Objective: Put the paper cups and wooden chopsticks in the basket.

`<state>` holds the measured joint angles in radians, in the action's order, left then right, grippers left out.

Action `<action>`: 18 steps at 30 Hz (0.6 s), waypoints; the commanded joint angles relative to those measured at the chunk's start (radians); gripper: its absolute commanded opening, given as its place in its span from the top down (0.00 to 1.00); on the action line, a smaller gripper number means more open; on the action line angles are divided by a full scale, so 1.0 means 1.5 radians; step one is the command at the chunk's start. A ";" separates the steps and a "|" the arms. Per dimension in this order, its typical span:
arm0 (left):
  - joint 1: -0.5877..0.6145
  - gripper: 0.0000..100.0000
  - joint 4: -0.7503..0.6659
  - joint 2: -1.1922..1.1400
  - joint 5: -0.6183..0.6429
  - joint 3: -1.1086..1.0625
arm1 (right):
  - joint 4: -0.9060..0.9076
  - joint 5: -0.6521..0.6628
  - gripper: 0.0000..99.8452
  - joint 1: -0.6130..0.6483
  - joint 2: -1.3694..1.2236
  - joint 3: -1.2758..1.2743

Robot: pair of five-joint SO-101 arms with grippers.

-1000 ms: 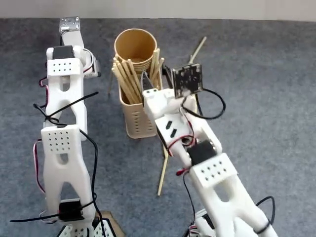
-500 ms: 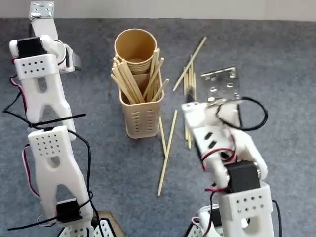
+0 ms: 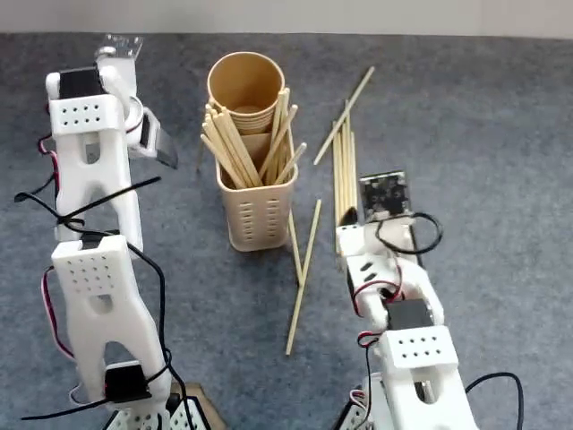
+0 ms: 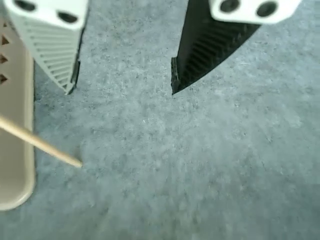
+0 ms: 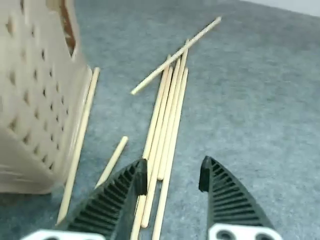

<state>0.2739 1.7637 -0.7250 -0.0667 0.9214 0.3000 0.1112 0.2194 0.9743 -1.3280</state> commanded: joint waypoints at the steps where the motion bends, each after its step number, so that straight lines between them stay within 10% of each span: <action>1: -0.010 0.69 -0.013 0.040 0.027 -0.017 | -0.039 0.006 0.82 0.009 -0.083 0.021; 18: 0.003 0.69 0.002 0.048 -0.057 -0.060 | -0.120 0.019 0.84 -0.039 -0.681 0.377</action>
<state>0.2739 1.7576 -0.7219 -0.1373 0.8263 0.1281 0.1297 0.1841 0.0261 -0.8539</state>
